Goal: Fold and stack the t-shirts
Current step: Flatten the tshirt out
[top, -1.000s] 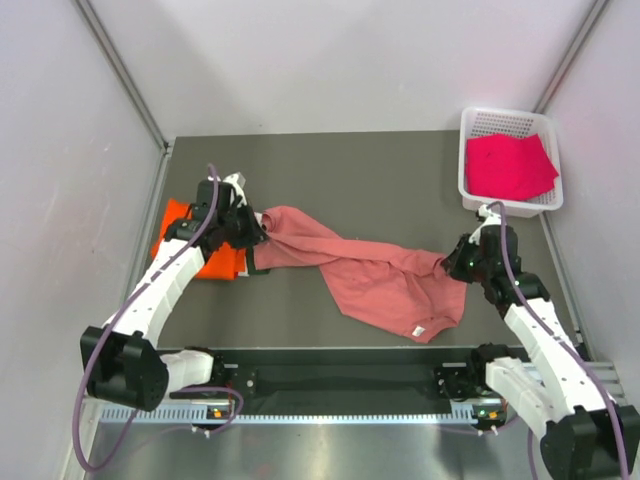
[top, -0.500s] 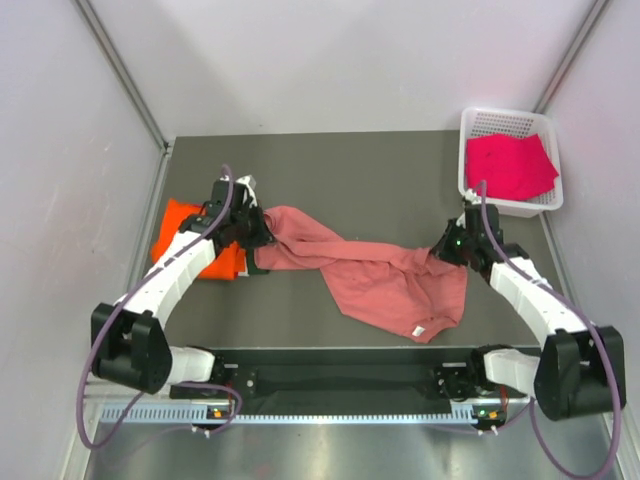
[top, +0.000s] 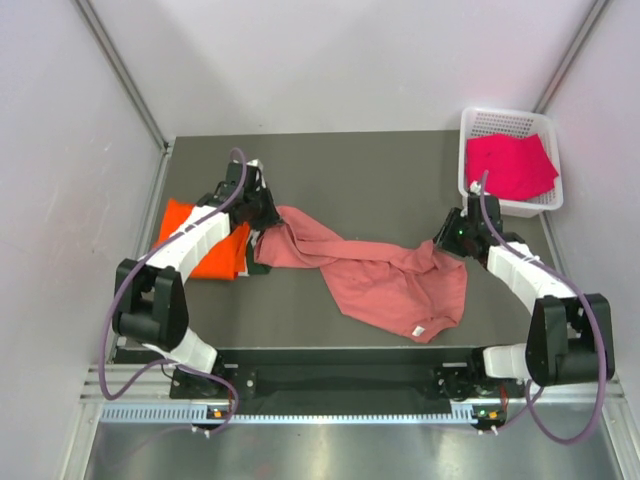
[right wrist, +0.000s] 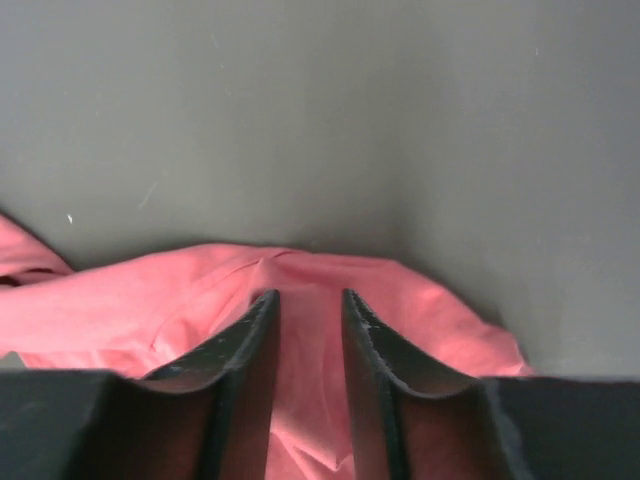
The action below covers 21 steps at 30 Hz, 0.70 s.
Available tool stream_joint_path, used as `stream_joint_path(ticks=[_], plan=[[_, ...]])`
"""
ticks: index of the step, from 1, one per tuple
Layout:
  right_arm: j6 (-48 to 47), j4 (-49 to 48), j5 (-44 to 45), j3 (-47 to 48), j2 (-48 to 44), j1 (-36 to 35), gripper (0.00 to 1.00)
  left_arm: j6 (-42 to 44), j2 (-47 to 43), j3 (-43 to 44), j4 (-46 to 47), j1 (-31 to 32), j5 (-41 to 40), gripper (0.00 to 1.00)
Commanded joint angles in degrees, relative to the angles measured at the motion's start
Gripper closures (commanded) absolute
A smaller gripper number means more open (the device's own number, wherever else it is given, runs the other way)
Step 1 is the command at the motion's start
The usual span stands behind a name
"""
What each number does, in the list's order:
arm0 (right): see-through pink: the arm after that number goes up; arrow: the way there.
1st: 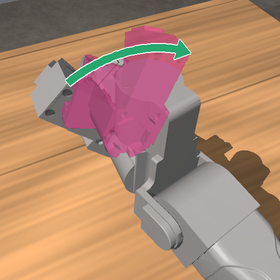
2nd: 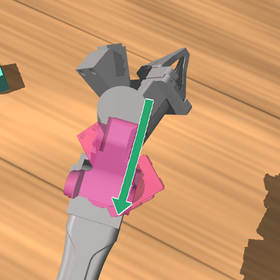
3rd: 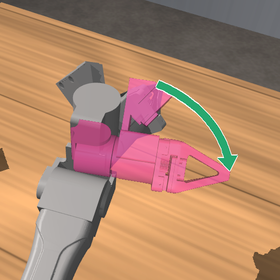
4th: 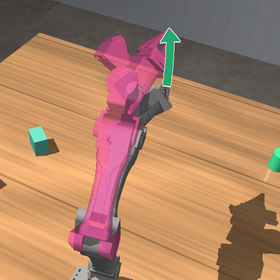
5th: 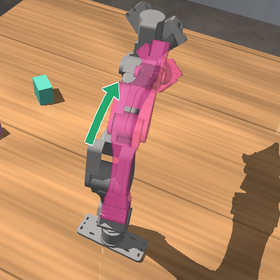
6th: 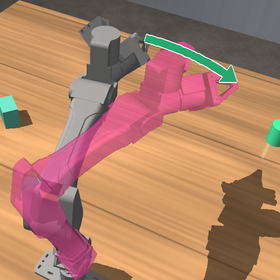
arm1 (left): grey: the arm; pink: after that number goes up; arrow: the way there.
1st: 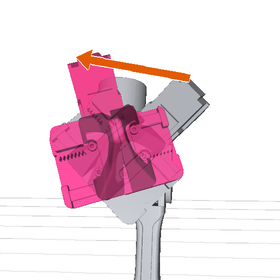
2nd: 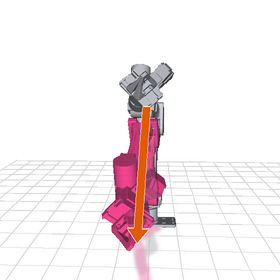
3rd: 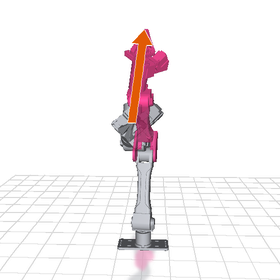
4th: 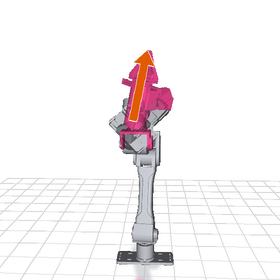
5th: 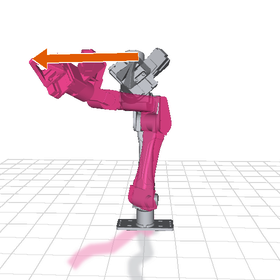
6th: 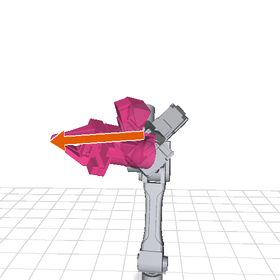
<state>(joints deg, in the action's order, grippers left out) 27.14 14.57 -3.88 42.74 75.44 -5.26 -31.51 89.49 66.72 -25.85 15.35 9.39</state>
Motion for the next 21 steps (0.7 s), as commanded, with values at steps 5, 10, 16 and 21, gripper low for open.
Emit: stream_joint_path(ticks=[5, 10, 16, 21], plan=[[-0.5, -9.2, -13.6, -3.4, -2.7, 4.8, 0.61, 0.7, -0.5, 1.2, 2.2, 0.0, -0.9, 1.00], [0.3, -8.4, -19.7, -5.5, -3.7, 7.5, 0.59, 1.5, -2.0, 0.8, 1.1, -0.1, -1.7, 1.00], [-0.2, -7.4, -22.3, -8.6, -8.9, 8.1, 0.53, 2.2, -4.6, -0.4, 0.4, 0.0, -2.7, 1.00], [-0.7, -6.2, -24.7, -10.1, -12.2, 8.2, 0.54, 2.7, -4.9, -0.4, -0.3, 0.0, -2.7, 1.00]])
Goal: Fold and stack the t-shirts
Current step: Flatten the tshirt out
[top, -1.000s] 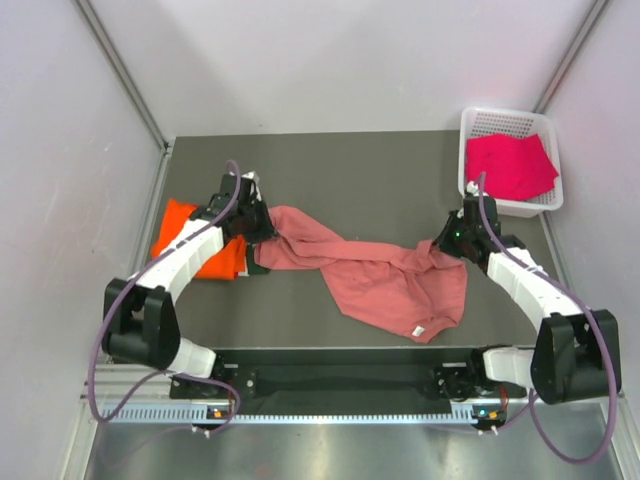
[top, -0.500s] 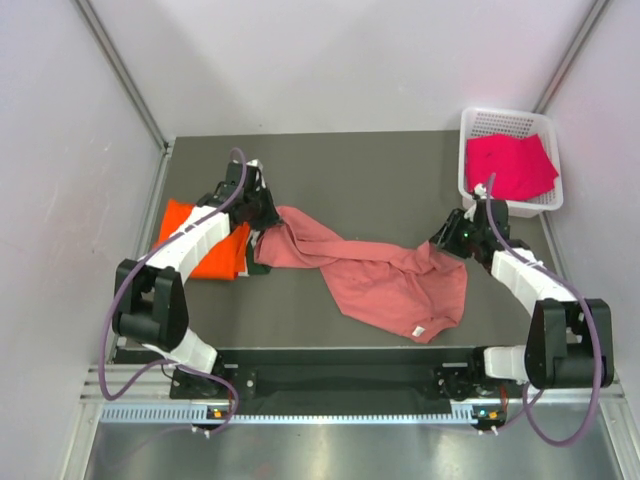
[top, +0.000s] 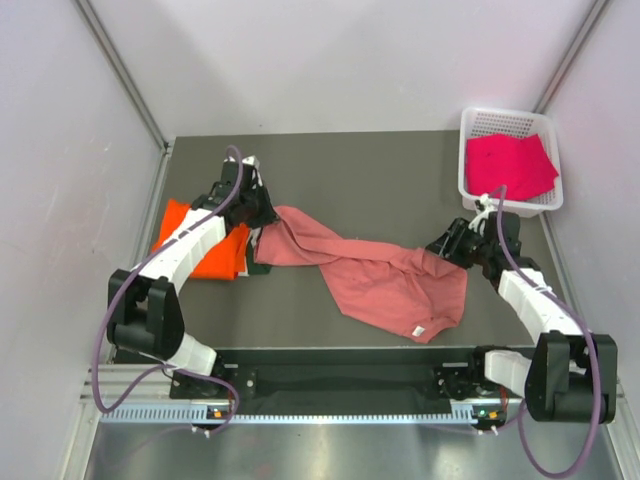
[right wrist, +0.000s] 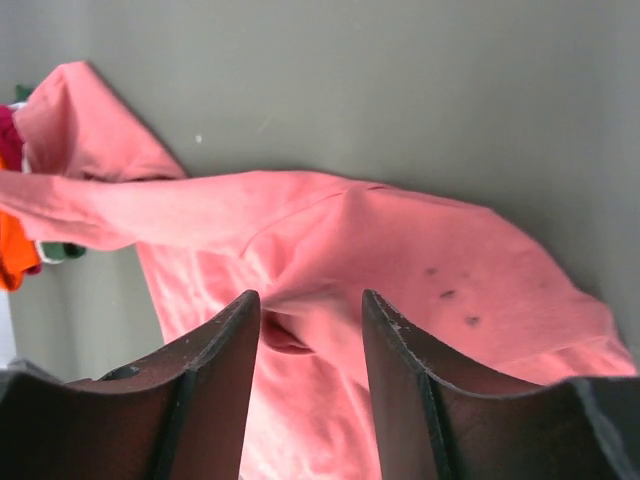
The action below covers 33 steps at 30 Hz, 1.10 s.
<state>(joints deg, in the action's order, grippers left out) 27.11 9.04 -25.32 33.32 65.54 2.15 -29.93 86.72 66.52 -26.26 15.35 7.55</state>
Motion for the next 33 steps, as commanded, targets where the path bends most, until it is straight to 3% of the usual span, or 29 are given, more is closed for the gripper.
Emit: stream_joint_path(ticks=[1, 8, 14, 18, 19, 21, 29, 33], plan=[[-0.7, -0.4, -3.6, -1.0, -2.3, 0.7, 0.55, 1.1, -2.3, -0.2, 0.1, 0.0, -0.9, 1.00], [-2.1, -0.7, -6.3, -2.0, -1.2, 0.7, 0.59, 1.5, -2.6, -0.2, -0.4, 0.0, -0.8, 1.00], [-2.1, -0.3, -7.8, -3.0, -1.7, 0.7, 0.54, 1.8, -2.5, -0.2, -0.5, 0.0, -0.9, 1.00], [-1.4, -1.1, -8.4, -3.4, -1.1, 0.7, 0.72, 1.6, -2.3, 0.1, -0.5, 0.0, -0.6, 1.00], [-1.2, -1.4, -8.5, -3.3, -0.9, 0.7, 0.85, 1.6, -2.2, 0.1, -0.5, -0.1, -0.5, 1.00], [-1.0, -1.2, -8.3, -2.5, -0.3, 0.7, 1.00, 1.8, -2.4, 0.3, -0.7, 0.0, -0.5, 1.00], [-1.1, 5.2, -2.5, 11.1, -0.5, 0.7, 1.00, 2.2, -1.4, 2.7, -1.8, -0.1, -1.1, 1.00], [-0.3, 9.0, -0.3, 20.6, 0.0, 0.7, 1.00, 2.7, -0.1, 11.9, -7.2, -0.1, -2.5, 1.00]])
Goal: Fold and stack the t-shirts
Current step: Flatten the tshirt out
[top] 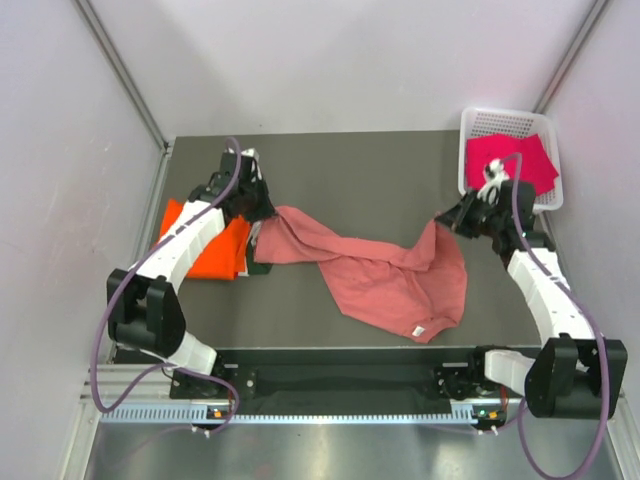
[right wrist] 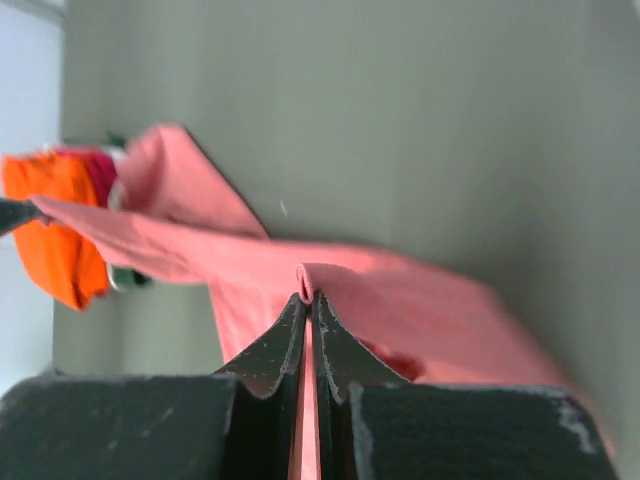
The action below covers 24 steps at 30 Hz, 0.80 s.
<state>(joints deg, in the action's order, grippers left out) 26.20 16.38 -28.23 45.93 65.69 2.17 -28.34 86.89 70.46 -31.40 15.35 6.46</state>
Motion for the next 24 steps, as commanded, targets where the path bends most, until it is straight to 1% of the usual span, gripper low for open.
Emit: stream_joint_path(ticks=[1, 2, 3, 4, 5, 6, 7, 9, 10, 13, 14, 16, 17, 21, 24], plan=[[0.4, 2.7, 3.4, 10.1, 0.0, 0.7, 1.00, 1.2, -0.3, 10.0, -3.3, -0.1, -2.0, 1.00], [0.3, 3.6, 4.1, 14.2, -0.2, 0.6, 1.00, 1.4, -0.6, 12.0, -4.2, -0.1, -2.9, 1.00], [0.0, 5.7, 5.4, 16.4, -0.4, 0.6, 1.00, 1.5, -0.8, 15.6, -4.9, -0.1, -3.6, 1.00], [-0.1, 6.8, 6.0, 18.3, -1.2, 0.7, 1.00, 1.6, -1.4, 17.5, -6.8, -0.3, -5.0, 1.00], [-0.2, 7.8, 6.6, 22.1, -1.7, 0.7, 1.00, 1.7, -2.2, 19.7, -8.1, -0.3, -5.7, 1.00], [-0.1, 9.5, 7.3, 24.1, -2.3, 0.7, 1.00, 2.1, -2.5, 24.1, -9.5, -0.4, -5.9, 1.00], [0.2, 10.4, 7.8, 25.9, -3.1, 0.7, 1.00, 2.4, -2.9, 26.3, -11.0, -0.4, -8.3, 1.00], [0.5, 13.8, 8.5, 31.7, -6.1, 0.8, 1.00, 3.1, -5.2, 31.4, -14.5, -0.4, -8.7, 1.00], [0.5, 14.6, 8.5, 34.9, -8.7, 0.7, 1.00, 3.2, -8.2, 32.4, -15.4, -0.4, -8.5, 1.00], [0.2, 16.9, 9.4, 38.6, -13.7, 0.7, 1.00, 2.6, -14.3, 32.9, -14.9, -0.4, -7.4, 1.00], [0.0, 16.9, 10.0, 40.2, -17.8, 0.7, 1.00, 2.1, -18.5, 32.6, -14.5, -0.4, -6.7, 1.00], [-1.0, 17.5, 13.2, 41.4, -22.0, 0.8, 1.00, 1.5, -22.5, 31.9, -14.4, -0.4, -6.7, 1.00], [-1.3, 17.7, 14.3, 42.8, -25.7, 0.7, 1.00, 0.8, -25.9, 31.8, -14.5, -0.4, -4.8, 1.00], [-4.1, 20.6, 18.2, 48.0, -31.6, 0.7, 1.00, -0.8, -31.0, 32.5, -16.5, -0.3, -4.0, 1.00], [-3.2, 20.4, 18.7, 51.3, -33.8, 0.6, 1.00, -1.8, -33.0, 32.7, -16.6, -0.3, -3.6, 1.00]])
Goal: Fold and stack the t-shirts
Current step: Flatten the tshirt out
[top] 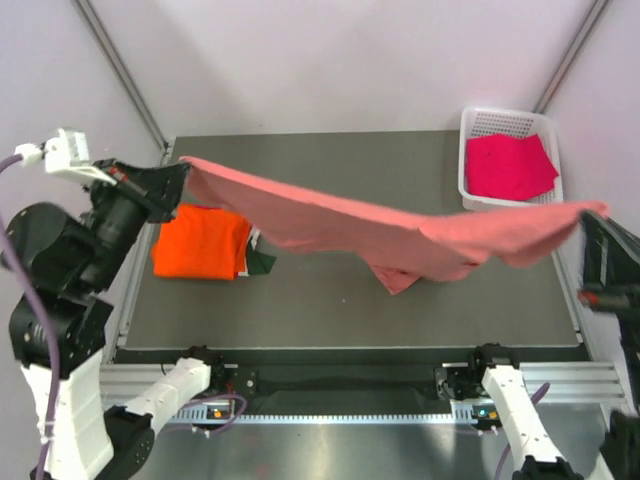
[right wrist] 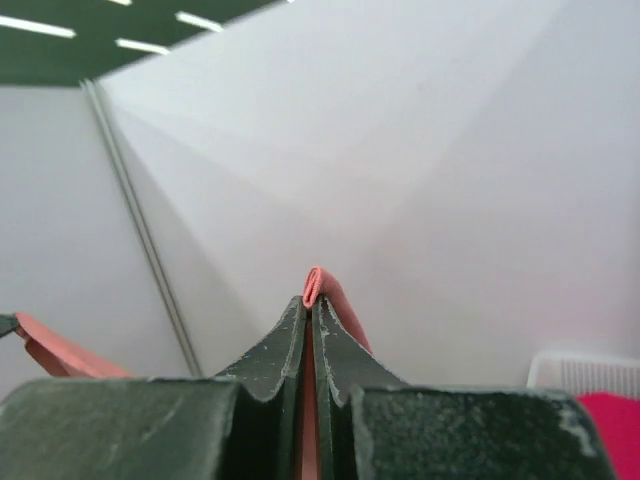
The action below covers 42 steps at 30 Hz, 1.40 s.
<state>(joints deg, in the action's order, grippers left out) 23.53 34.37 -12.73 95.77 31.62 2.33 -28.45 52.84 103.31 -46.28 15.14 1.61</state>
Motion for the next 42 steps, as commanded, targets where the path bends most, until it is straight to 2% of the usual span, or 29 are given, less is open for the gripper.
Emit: stream_joint_path(ticks=[1, 6, 9, 13, 15, 16, 18, 19, 20, 21, 22, 23, 24, 25, 26, 28, 29, 31, 32, 34, 35, 36, 37, 38, 39, 40, 42], plan=[[-0.2, 1.9, 3.3, 2.0, 0.1, 0.5, 1.00, -1.8, 1.0, -0.1, -1.5, -0.2, 1.7, 1.00], [0.3, 2.2, 3.4, 7.9, 6.5, 0.5, 1.00, -2.3, 4.1, -2.7, -0.6, -0.1, 1.7, 1.00], [1.6, -0.8, 2.2, 4.9, 12.7, 0.5, 1.00, -2.8, 8.6, -7.8, 2.8, -0.2, 0.4, 1.00], [3.5, -5.9, 1.6, 0.3, 24.4, 0.6, 1.00, -3.5, 21.9, -9.4, 7.2, -0.2, 1.4, 1.00], [5.4, -9.8, -0.9, 1.4, 29.2, 0.6, 1.00, -3.6, 26.9, -5.3, 9.8, -0.5, 2.2, 1.00], [6.0, -10.5, -1.7, 6.0, 35.0, 0.6, 1.00, -3.6, 31.3, -3.2, 10.6, -0.6, 2.9, 1.00], [6.9, -8.7, -3.5, 14.1, 41.7, 0.7, 1.00, -4.1, 36.2, 6.4, 11.5, -1.8, 5.0, 1.00], [7.1, -7.6, -4.1, 24.9, 48.7, 0.8, 1.00, -4.2, 41.5, 10.9, 11.1, -2.2, 6.1, 1.00], [8.2, -5.3, -5.6, 30.7, 52.2, 1.3, 1.00, -4.9, 44.3, 21.3, 10.6, -3.3, 7.7, 1.00], [9.2, -4.6, -6.7, 36.5, 55.5, 1.8, 1.00, -5.3, 47.2, 26.8, 10.1, -3.9, 10.2, 1.00], [10.6, -4.5, -8.0, 47.0, 61.5, 2.5, 1.00, -5.6, 52.1, 32.0, 9.5, -4.5, 11.4, 1.00], [15.8, -6.5, -11.1, 50.8, 63.9, 5.0, 1.00, -6.8, 53.9, 40.2, 10.1, -6.1, 12.2, 1.00], [19.5, -9.0, -13.2, 52.8, 65.6, 7.0, 1.00, -7.5, 55.0, 42.0, 11.9, -7.1, 13.1, 1.00], [23.9, -12.7, -15.4, 51.2, 66.8, 11.5, 1.00, -9.1, 54.5, 42.1, 18.1, -8.2, 14.5, 1.00], [33.1, -23.7, -20.1, 48.8, 66.7, 13.6, 1.00, -10.0, 53.4, 38.6, 22.6, -10.5, 14.7, 1.00], [39.7, -32.1, -22.8, 46.7, 67.5, 18.0, 1.00, -12.2, 49.8, 33.4, 33.6, -12.8, 16.2, 1.00], [41.8, -36.1, -23.6, 47.7, 68.0, 19.2, 1.00, -13.6, 49.1, 30.1, 35.5, -14.4, 16.7, 1.00], [46.2, -40.6, -26.5, 48.0, 68.5, 21.0, 1.00, -13.0, 48.7, 29.7, 36.3, -14.7, 17.2, 1.00], [49.3, -46.7, -27.4, 47.4, 68.1, 22.4, 1.00, -11.7, 48.4, 28.0, 37.7, -14.7, 18.5, 1.00], [49.7, -49.4, -30.5, 45.6, 67.0, 23.2, 1.00, -11.1, 46.3, 23.8, 40.2, -14.7, 18.9, 1.00], [49.0, -50.4, -33.0, 43.5, 66.1, 22.8, 1.00, -10.6, 45.4, 18.8, 42.5, -14.8, 18.8, 1.00], [48.6, -51.4, -34.2, 39.8, 64.7, 22.5, 1.00, -10.2, 44.7, 16.2, 43.5, -14.8, 18.9, 1.00], [48.6, -53.5, -34.9, 28.0, 60.5, 22.1, 1.00, -10.0, 43.2, 13.4, 44.4, -14.8, 19.0, 1.00], [48.5, -59.0, -35.3, 21.0, 58.0, 21.8, 1.00, -9.3, 42.6, 8.2, 45.5, -14.8, 19.5, 1.00], [48.0, -60.5, -35.4, 14.4, 55.6, 21.9, 1.00, -8.9, 42.0, 5.7, 45.8, -14.8, 19.4, 1.00], [47.1, -60.6, -35.5, 3.7, 51.6, 21.9, 1.00, -8.1, 40.9, 3.2, 45.8, -14.8, 19.5, 1.00], [44.7, -61.9, -36.0, -5.5, 48.2, 21.9, 1.00, -7.4, 39.5, -4.8, 48.0, -14.8, 20.0, 1.00]])
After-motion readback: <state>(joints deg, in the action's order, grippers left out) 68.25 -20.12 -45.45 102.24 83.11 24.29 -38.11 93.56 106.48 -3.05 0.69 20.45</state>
